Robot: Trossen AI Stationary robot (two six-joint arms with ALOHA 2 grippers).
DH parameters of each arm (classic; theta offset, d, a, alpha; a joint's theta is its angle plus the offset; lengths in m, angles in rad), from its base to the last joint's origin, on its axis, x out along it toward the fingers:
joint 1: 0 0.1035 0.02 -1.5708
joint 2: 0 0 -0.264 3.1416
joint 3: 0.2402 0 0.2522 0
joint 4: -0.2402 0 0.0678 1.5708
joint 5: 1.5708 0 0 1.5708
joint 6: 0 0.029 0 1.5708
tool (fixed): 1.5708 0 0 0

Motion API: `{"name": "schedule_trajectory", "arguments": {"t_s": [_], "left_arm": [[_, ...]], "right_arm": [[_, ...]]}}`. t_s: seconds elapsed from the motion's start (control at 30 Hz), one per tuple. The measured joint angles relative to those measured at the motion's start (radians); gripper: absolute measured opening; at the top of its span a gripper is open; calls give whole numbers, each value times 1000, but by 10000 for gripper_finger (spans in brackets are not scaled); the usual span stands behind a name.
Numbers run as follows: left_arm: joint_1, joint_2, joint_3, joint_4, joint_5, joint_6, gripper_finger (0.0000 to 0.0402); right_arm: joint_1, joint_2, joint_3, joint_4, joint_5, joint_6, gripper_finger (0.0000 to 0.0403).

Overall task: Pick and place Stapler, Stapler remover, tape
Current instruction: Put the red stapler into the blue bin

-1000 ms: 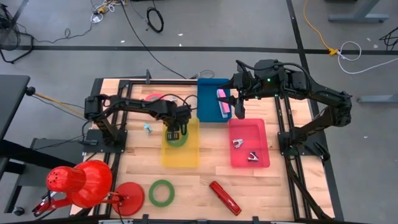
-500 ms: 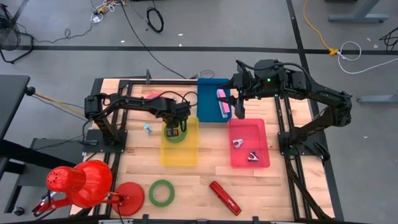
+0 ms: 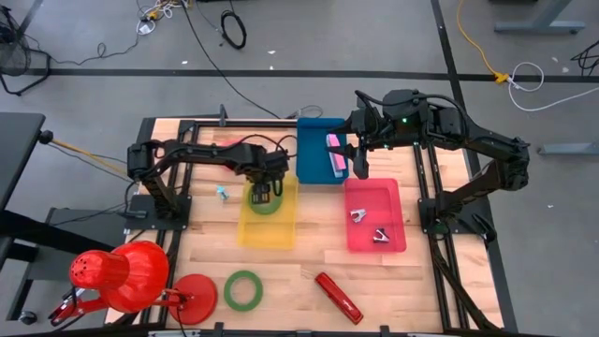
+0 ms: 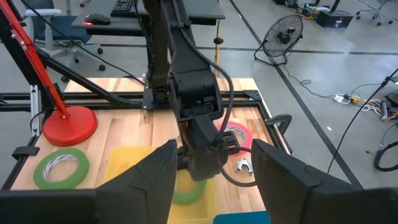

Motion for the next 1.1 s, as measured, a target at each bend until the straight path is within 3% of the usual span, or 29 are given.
{"name": "schedule_trajectory", "arguments": {"t_s": [0.33,0.47,0.67,1.1], "left_arm": [[0,0,262,-110,5,-8,193],[1,-19,342,-99,76,-36,192],[-4,-89,350,-56,105,-112,192],[-8,-197,309,-158,88,-191,192]], "right_arm": [[0,0,0,-5,-4,0,206],[0,0,0,-32,-16,0,206],[0,0,0,-86,-19,0,206],[0,0,0,-92,-19,-4,206]]}}
